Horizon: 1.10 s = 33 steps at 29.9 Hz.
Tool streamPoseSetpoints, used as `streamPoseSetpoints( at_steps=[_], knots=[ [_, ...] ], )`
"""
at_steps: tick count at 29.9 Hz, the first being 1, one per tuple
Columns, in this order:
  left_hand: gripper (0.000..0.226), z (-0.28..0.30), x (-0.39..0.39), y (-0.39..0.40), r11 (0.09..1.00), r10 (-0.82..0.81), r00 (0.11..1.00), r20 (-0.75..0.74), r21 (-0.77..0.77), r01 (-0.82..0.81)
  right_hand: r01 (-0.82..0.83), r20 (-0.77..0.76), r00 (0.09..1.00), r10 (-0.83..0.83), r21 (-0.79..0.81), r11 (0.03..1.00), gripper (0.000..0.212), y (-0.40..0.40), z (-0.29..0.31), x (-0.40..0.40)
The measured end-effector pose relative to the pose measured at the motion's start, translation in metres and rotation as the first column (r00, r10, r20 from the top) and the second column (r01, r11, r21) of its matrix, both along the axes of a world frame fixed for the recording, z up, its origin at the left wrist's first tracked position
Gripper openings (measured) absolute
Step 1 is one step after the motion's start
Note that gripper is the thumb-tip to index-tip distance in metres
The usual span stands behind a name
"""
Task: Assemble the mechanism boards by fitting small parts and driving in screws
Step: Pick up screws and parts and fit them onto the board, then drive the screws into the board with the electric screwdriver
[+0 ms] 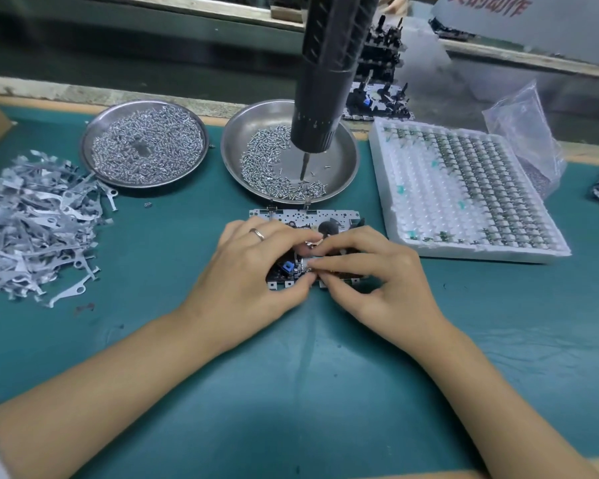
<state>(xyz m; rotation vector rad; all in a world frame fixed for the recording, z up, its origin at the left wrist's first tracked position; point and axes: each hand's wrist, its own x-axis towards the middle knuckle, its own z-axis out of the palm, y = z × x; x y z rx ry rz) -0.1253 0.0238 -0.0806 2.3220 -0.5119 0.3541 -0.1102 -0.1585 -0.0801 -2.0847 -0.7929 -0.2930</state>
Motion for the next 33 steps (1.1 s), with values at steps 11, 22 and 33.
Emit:
streamPoseSetpoints(
  at_steps=[11, 22, 33],
  knots=[
    [0.037, 0.000, 0.001, -0.002, 0.999, -0.012, 1.000, -0.003, -0.052, 0.012, 0.053, -0.031, 0.998, -0.051, 0.054, 0.997, 0.020, 0.001, 0.003, -0.004],
    [0.025, -0.003, 0.004, 0.000, 0.991, -0.054, 0.998, -0.017, -0.123, 0.052, 0.292, 0.036, 0.934, -0.355, 0.494, 0.819, 0.087, 0.030, 0.106, 0.062],
    [0.024, -0.006, 0.007, 0.000, 0.985, -0.050, 0.999, 0.020, -0.165, 0.053, 0.248, -0.041, 0.961, -0.273, 0.562, 0.789, 0.056, 0.063, 0.117, 0.067]
  ],
)
